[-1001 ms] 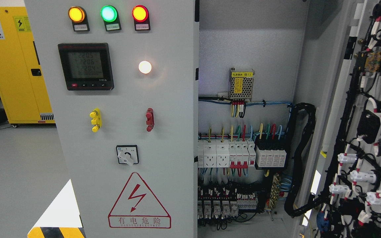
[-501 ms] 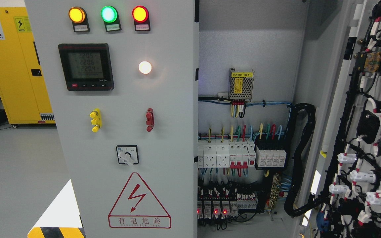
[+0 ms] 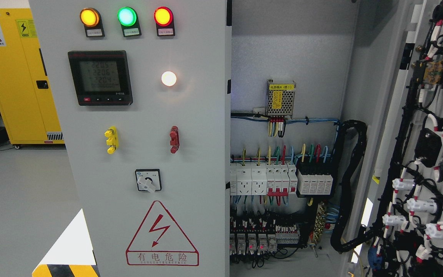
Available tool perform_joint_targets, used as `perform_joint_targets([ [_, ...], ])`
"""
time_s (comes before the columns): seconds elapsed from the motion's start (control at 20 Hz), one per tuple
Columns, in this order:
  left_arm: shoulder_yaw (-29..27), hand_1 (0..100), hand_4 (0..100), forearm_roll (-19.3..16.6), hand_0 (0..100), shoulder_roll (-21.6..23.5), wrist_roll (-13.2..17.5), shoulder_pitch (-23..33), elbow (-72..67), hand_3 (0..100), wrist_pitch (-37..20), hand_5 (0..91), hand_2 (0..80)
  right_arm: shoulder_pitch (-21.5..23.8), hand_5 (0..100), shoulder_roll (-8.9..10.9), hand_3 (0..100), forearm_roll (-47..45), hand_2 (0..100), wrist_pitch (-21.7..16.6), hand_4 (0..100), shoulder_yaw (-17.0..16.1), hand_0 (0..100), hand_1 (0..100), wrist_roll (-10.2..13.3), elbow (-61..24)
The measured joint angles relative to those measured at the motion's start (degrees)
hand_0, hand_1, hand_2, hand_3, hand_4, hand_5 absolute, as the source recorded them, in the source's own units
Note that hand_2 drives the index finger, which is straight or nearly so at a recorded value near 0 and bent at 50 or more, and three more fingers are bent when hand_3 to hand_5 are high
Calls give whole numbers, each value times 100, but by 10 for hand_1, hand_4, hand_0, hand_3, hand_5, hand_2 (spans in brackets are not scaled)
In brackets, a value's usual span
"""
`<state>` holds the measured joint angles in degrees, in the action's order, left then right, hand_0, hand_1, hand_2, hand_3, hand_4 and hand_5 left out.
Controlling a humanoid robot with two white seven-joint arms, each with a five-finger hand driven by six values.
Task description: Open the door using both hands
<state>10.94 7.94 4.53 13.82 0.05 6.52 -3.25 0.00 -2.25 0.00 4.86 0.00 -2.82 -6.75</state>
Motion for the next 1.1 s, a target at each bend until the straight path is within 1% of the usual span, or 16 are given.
perform_joint_targets([
  [0.2, 19, 556, 0, -180, 120, -29, 21, -2, -195, 0, 34, 0, 0, 0, 0, -1, 0, 0, 40, -9, 0, 0, 0, 500, 0, -7],
  [0.5, 8, 556, 0, -251, 120, -60, 27, -5, -388, 0, -41, 0, 0, 0, 0, -2, 0, 0, 40, -19, 0, 0, 0, 500, 0, -39],
  [0.6, -40, 556, 0, -259, 120, -67, 29, -5, -432, 0, -51, 0, 0, 12, 0, -2, 0, 0, 40, -131, 0, 0, 0, 500, 0, -116],
  [0.7, -106, 556, 0, -265, 120, -76, 30, -6, -468, 0, -61, 0, 0, 119, 0, -2, 0, 0, 40, -398, 0, 0, 0, 500, 0, -292],
  [0.8, -164, 556, 0, -268, 120, -81, 30, -6, -499, 0, -64, 0, 0, 249, 0, -2, 0, 0, 40, -844, 0, 0, 0, 500, 0, -562],
  [0.85, -191, 556, 0, -270, 120, -85, 30, -6, -512, 0, -64, 0, 0, 353, 0, -2, 0, 0, 40, -1142, 0, 0, 0, 500, 0, -768],
  [0.95, -239, 556, 0, -272, 120, -89, 32, -6, -535, 0, -65, 0, 0, 594, 0, 9, 0, 0, 40, -1672, 0, 45, 0, 500, -3, -1265],
  [1.05, -279, 556, 0, -273, 120, -93, 40, -6, -554, 0, -71, 0, 0, 925, 0, 44, 0, 0, 40, -2024, 0, 127, 0, 500, -3, -1903],
  [1.1, -298, 556, 0, -273, 120, -95, 46, -6, -563, 0, -80, 0, 0, 1106, 0, 61, 0, 0, 40, -2116, 0, 173, 0, 500, -3, -2252],
])
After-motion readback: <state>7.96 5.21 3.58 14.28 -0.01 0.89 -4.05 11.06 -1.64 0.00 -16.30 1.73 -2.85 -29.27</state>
